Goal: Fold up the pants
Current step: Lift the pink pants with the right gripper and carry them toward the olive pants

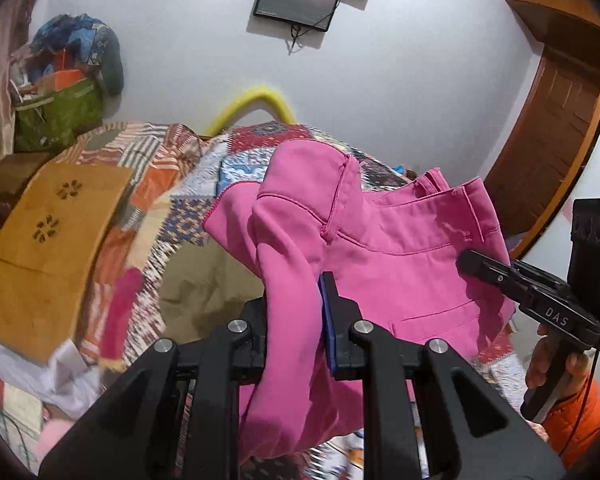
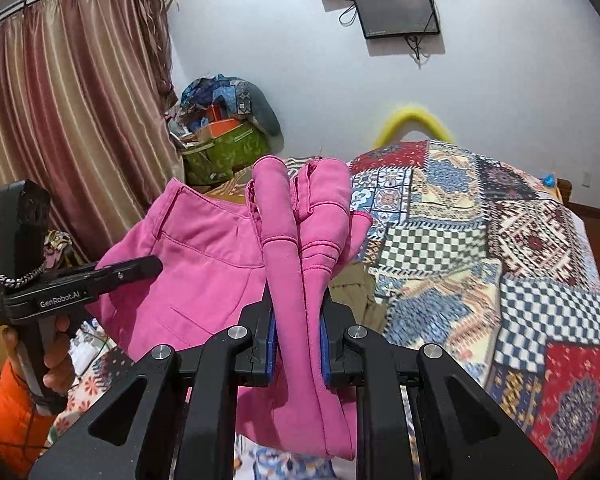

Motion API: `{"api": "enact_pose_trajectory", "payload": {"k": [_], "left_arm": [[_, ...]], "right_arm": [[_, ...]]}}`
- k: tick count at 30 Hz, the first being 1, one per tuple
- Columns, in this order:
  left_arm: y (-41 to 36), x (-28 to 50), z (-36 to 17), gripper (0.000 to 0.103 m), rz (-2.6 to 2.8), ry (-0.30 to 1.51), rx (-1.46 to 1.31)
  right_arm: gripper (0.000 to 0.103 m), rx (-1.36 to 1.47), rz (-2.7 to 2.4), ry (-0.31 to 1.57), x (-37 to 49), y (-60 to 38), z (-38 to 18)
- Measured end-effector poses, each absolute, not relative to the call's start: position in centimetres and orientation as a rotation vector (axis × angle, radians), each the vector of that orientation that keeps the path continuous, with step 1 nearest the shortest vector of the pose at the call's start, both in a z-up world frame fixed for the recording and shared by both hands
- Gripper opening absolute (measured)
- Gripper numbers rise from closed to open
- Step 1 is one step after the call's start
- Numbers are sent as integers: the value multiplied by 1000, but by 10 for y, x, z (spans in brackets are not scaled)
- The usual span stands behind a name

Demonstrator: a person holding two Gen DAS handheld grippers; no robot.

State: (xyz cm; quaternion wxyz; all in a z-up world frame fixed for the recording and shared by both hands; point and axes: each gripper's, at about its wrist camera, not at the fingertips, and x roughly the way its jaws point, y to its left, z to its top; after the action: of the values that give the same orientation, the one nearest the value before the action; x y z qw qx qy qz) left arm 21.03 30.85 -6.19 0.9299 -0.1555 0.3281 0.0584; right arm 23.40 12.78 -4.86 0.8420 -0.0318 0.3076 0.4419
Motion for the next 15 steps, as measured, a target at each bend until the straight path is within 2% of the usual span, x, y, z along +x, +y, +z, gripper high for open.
{"api": "enact_pose_trajectory", "payload": {"k": [8,15], "left_arm": [[357,251,-92,18,160,700,-356],[384,291,-137,18,155,772,-399]], "right_arm": [[14,-78,911,670,259,165,-73],[14,-25,878,759,285,183,-110]]}}
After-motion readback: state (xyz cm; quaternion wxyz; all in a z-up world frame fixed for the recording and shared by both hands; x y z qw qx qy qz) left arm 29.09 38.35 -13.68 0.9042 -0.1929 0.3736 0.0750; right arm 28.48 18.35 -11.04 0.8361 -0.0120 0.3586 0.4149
